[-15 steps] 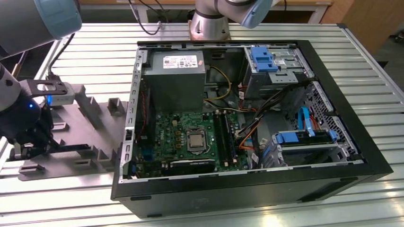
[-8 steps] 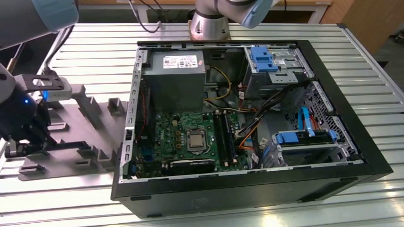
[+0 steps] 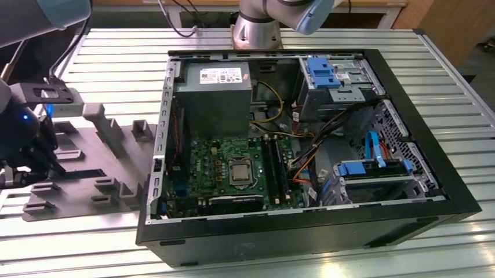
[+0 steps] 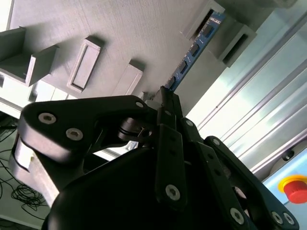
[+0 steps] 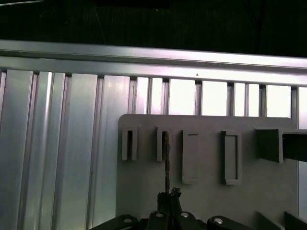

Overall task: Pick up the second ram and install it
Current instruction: 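Pick up the second ram and move it above second insertion slot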

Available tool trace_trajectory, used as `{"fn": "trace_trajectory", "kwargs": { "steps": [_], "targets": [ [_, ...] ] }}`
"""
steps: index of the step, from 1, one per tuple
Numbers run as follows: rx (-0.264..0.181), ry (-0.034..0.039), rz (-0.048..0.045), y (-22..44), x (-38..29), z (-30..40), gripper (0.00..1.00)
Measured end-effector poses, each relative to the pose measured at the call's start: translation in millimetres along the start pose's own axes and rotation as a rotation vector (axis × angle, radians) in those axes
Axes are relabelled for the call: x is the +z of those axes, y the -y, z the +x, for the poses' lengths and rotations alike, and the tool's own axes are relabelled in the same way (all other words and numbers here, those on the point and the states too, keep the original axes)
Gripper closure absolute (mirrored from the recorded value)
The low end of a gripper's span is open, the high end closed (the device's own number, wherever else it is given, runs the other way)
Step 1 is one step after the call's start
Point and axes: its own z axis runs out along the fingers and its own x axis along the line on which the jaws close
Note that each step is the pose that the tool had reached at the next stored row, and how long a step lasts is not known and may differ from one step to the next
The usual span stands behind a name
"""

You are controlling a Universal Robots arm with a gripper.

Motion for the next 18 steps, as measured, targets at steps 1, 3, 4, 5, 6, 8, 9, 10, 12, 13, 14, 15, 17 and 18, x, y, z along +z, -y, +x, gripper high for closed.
{"fn": "trace_trajectory", "kwargs": {
  "steps": [1, 3, 4, 5, 6, 8, 9, 10, 12, 13, 14, 15, 17, 18],
  "targets": [
    [0.0, 0.0004, 0.0002, -0.1, -1.5, 0.0, 0.89],
    [0.0, 0.0015, 0.0005, -0.2, -4.5, -0.1, 0.89],
    [0.0, 0.0021, 0.0006, -0.2, -5.9, -0.2, 0.89],
    [0.0, 0.0027, 0.0007, -0.3, -7.3, -0.2, 0.89],
    [0.0, 0.0035, 0.0009, -0.4, -8.4, -0.2, 0.89],
    [0.0, 0.0053, 0.0013, -0.5, -11.0, -0.3, 0.89],
    [0.0, 0.0062, 0.0014, -0.5, -12.0, -0.3, 0.89],
    [0.0, 0.0071, 0.0017, -0.6, -13.0, -0.4, 0.89],
    [0.0, 0.0095, 0.002, -0.7, -15.2, -0.4, 0.89],
    [-0.001, 0.0108, 0.0022, -0.7, -16.1, -0.5, 0.89],
    [-0.001, 0.0121, 0.0025, -0.7, -17.0, -0.5, 0.89],
    [-0.001, 0.0136, 0.0026, -0.8, -18.2, -0.5, 0.89],
    [-0.001, 0.0165, 0.0031, -0.9, -20.0, -0.6, 0.89],
    [-0.001, 0.018, 0.0033, -0.9, -20.8, -0.6, 0.89]
  ]
}}
